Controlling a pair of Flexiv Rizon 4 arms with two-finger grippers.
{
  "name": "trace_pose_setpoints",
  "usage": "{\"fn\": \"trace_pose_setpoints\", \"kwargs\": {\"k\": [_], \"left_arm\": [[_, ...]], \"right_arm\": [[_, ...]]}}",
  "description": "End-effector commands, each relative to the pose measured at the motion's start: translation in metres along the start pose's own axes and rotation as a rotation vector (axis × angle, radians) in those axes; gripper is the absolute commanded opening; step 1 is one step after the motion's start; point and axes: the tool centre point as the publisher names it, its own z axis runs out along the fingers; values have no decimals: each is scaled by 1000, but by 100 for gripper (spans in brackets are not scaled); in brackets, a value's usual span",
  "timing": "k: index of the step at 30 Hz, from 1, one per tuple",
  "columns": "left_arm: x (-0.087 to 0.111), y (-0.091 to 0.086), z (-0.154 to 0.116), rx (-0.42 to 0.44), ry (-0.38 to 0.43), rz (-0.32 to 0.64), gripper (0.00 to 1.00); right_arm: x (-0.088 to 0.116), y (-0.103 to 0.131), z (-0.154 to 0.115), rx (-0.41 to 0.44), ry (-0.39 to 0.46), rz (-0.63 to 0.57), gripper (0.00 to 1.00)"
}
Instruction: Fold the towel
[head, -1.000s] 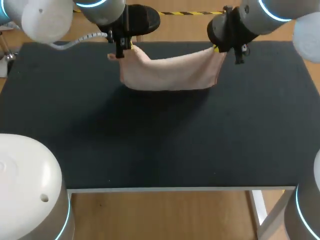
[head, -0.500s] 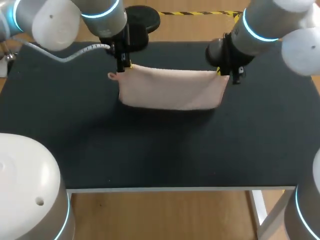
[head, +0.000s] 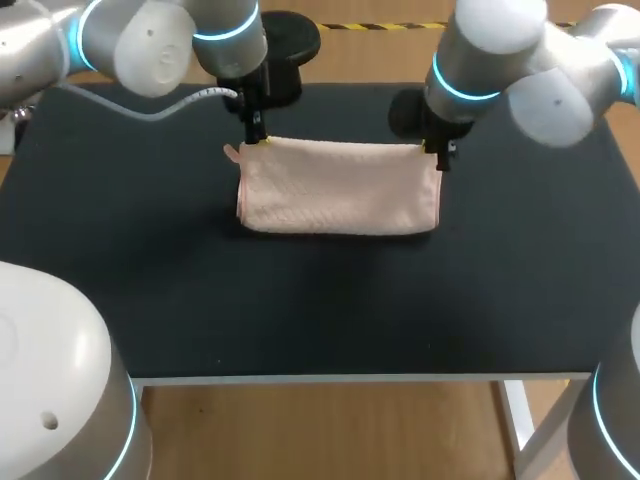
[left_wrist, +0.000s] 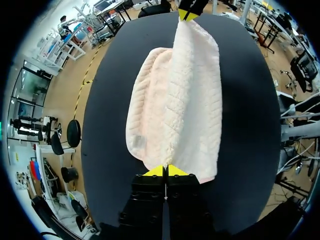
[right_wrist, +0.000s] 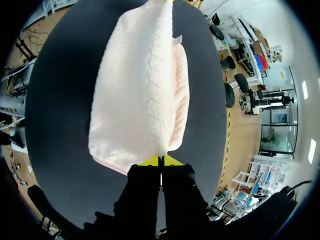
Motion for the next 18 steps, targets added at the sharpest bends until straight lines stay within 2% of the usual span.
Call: {"fn": "trace_pose_setpoints", "kwargs": {"k": [1, 9, 18], "left_arm": [[-25, -6, 37, -20, 115, -9, 0], [-46, -1, 58, -28, 153, -34, 0], [-56, 2, 65, -32, 168, -42, 0]], "right_arm": [[-15, 7, 44, 31, 14, 9, 0], [-32, 7, 74, 58, 32, 30, 0], [-40, 7, 80, 59, 27, 49, 0]]}}
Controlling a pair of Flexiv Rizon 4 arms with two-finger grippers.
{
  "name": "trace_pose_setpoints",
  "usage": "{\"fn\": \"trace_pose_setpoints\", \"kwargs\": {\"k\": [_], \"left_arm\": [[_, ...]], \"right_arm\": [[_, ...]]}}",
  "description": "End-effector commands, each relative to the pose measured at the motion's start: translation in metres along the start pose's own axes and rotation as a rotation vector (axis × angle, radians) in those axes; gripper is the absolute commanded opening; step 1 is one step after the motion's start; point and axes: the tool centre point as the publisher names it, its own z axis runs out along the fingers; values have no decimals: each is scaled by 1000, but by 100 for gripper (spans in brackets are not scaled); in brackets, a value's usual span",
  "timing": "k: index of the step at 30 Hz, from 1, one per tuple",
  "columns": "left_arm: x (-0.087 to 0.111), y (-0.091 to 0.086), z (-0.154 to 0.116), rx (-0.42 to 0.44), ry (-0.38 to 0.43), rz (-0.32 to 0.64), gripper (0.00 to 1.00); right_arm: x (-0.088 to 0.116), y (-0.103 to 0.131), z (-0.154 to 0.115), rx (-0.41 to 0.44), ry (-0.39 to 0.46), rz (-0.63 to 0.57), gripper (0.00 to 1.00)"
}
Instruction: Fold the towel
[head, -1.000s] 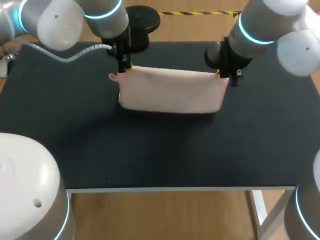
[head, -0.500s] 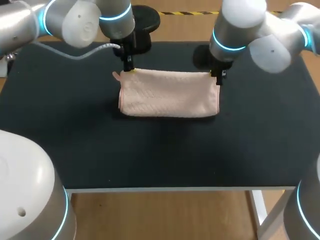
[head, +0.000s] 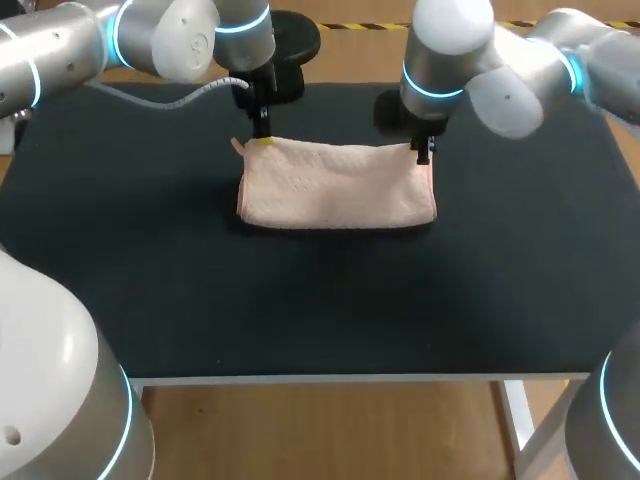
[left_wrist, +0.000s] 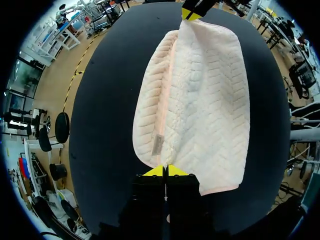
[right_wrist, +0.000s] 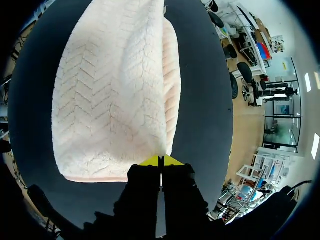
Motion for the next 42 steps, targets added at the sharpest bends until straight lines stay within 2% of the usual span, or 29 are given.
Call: {"fn": "trace_pose_setpoints", "kwargs": {"k": [1, 4, 5, 6, 7, 8, 15, 20, 21, 27, 28, 29, 31, 37, 42], "left_arm": [[-8, -2, 4, -2, 62, 1, 0], [-12, -3, 5, -1, 62, -2, 0], [-13, -4, 6, -2, 62, -3, 6], [-14, -4, 7, 0, 64, -5, 39], [-15, -4, 8, 0, 72, -12, 67], [-17, -3, 9, 8, 84, -19, 100], [-17, 11, 5, 53, 78, -62, 100], [-3, 16, -9, 143, 66, -35, 100], [0, 16, -12, 171, 64, -20, 100], [27, 20, -31, 476, 38, 127, 100], [30, 22, -32, 500, 40, 129, 100], [32, 24, -33, 541, 74, 141, 100], [36, 27, -34, 566, 81, 135, 100], [50, 44, -35, 762, 76, 96, 100], [60, 54, -29, 808, 93, 62, 100]], "right_arm": [[-5, 2, 8, 0, 2, 11, 0], [-6, 3, 9, -3, 0, 27, 0], [-7, 3, 10, -3, -2, 38, 0], [-8, 3, 11, 1, -5, 45, 0], [-8, 2, 11, 14, -13, 57, 29], [-9, 2, 12, 18, -28, 69, 100], [-10, -6, 7, 35, -60, 92, 100], [-6, -13, -3, 31, -67, 103, 100], [-5, -13, -4, 28, -68, 103, 100], [6, -16, -12, 15, -67, 88, 100], [7, -17, -12, 14, -66, 88, 100], [8, -17, -13, 13, -65, 89, 100], [12, -18, -15, 11, -63, 91, 100], [18, -16, -22, -9, -62, 92, 100], [22, -16, -29, -19, -62, 88, 100]]}}
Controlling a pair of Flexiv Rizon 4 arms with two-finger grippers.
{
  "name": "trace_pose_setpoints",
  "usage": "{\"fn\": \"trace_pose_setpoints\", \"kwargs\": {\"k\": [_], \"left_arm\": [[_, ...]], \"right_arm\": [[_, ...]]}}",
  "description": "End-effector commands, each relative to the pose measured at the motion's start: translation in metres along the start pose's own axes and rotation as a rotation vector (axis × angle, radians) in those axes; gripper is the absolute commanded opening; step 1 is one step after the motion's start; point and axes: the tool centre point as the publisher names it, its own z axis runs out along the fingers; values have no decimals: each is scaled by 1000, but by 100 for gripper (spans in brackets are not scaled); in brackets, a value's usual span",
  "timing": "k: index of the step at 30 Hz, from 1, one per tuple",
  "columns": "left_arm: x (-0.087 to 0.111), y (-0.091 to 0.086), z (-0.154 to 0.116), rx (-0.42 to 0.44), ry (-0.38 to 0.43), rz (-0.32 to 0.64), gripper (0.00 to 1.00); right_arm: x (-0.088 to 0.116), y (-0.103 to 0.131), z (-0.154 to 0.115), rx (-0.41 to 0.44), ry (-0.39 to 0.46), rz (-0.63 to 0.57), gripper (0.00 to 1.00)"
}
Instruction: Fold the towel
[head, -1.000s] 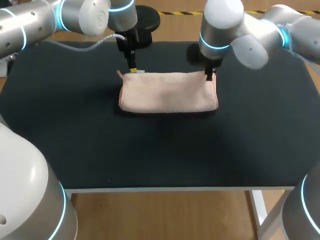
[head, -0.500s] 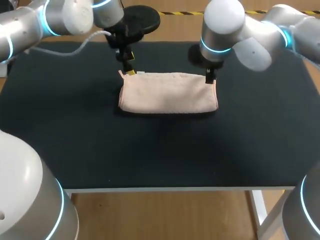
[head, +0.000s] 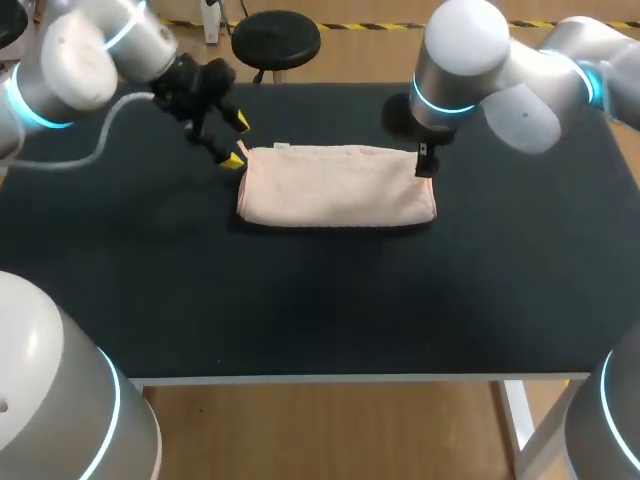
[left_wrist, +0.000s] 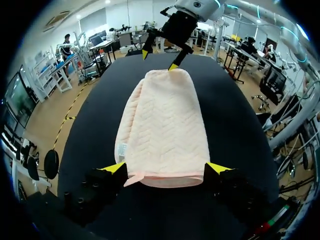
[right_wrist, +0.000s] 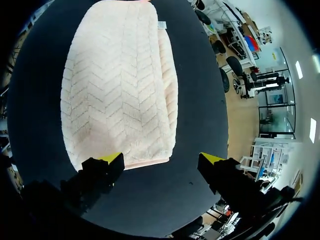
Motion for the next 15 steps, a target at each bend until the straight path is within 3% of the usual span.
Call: {"fn": "trace_pose_setpoints", "kwargs": {"k": [1, 5, 6, 15], "left_arm": [[16, 14, 0, 269, -46, -20, 100], [17, 20, 0, 249, -27, -44, 100], [18, 22, 0, 232, -33, -44, 100], [18, 21, -2, 214, -38, -33, 100]], "right_arm": [[3, -5, -8, -9, -5, -9, 100], [7, -6, -10, 10, 12, -60, 100], [10, -6, -11, 22, 22, -129, 100], [10, -6, -11, 22, 22, -129, 100]]}}
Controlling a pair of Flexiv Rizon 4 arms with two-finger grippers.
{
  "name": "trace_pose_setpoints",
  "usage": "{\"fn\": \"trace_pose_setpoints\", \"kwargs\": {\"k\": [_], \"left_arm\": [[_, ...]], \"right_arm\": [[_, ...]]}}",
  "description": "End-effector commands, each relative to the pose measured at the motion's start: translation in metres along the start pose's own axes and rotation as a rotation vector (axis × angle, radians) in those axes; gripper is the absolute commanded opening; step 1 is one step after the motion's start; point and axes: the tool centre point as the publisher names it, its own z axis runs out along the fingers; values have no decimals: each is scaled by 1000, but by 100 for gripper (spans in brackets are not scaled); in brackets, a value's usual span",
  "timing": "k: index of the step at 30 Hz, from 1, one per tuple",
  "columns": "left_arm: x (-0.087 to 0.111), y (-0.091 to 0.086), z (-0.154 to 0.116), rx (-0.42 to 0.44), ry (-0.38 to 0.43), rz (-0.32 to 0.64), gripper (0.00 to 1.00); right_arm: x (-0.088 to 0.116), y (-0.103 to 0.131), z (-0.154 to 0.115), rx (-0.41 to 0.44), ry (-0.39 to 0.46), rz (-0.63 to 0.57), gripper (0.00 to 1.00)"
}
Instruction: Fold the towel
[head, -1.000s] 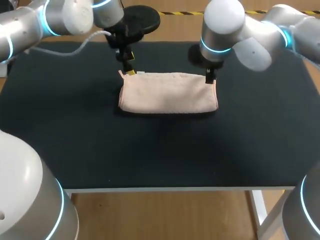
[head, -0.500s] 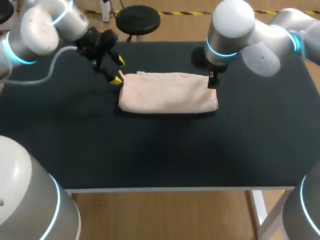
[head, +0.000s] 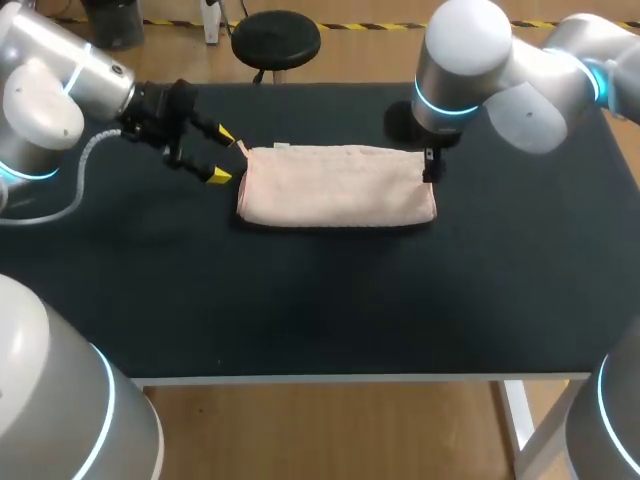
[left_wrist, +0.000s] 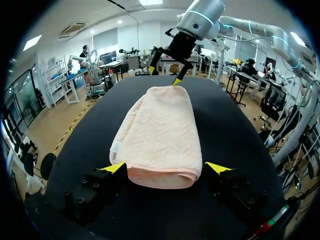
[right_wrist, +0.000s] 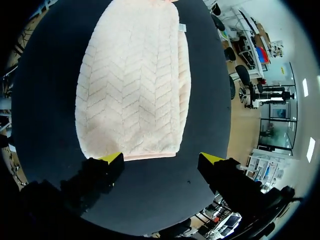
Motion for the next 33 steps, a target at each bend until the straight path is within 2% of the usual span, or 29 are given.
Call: {"fn": "trace_pose_setpoints", "kwargs": {"k": [1, 12, 15, 19, 20, 21, 23, 25, 26, 28, 33], "left_arm": [[1, -1, 0, -4, -2, 0, 100], [1, -1, 0, -4, -2, 0, 100], [1, -1, 0, -4, -2, 0, 100], [1, -1, 0, -4, -2, 0, 100], [1, -1, 0, -4, -2, 0, 100], [1, -1, 0, -4, -2, 0, 100], [1, -1, 0, -4, -2, 0, 100], [1, -1, 0, -4, -2, 0, 100], [1, -1, 0, -4, -2, 0, 100], [1, -1, 0, -4, -2, 0, 100], [1, -1, 0, -4, -2, 0, 100]], "right_arm": [[-1, 0, -1, 2, 3, -1, 100], [-1, 0, -1, 2, 3, -1, 100], [-3, -4, -10, -135, 100, 244, 100], [-16, -4, -22, -389, 131, 637, 100], [-18, -4, -26, -433, 149, 707, 100], [-20, -4, -29, -466, 127, 778, 100], [-23, -4, -37, -545, 159, 929, 100], [-21, -6, -45, -619, 208, 1020, 100], [-19, -6, -46, -620, 194, 1072, 100], [-15, -8, -50, -674, 234, 1124, 100], [-9, -14, -50, -732, 270, 1291, 100]]}}
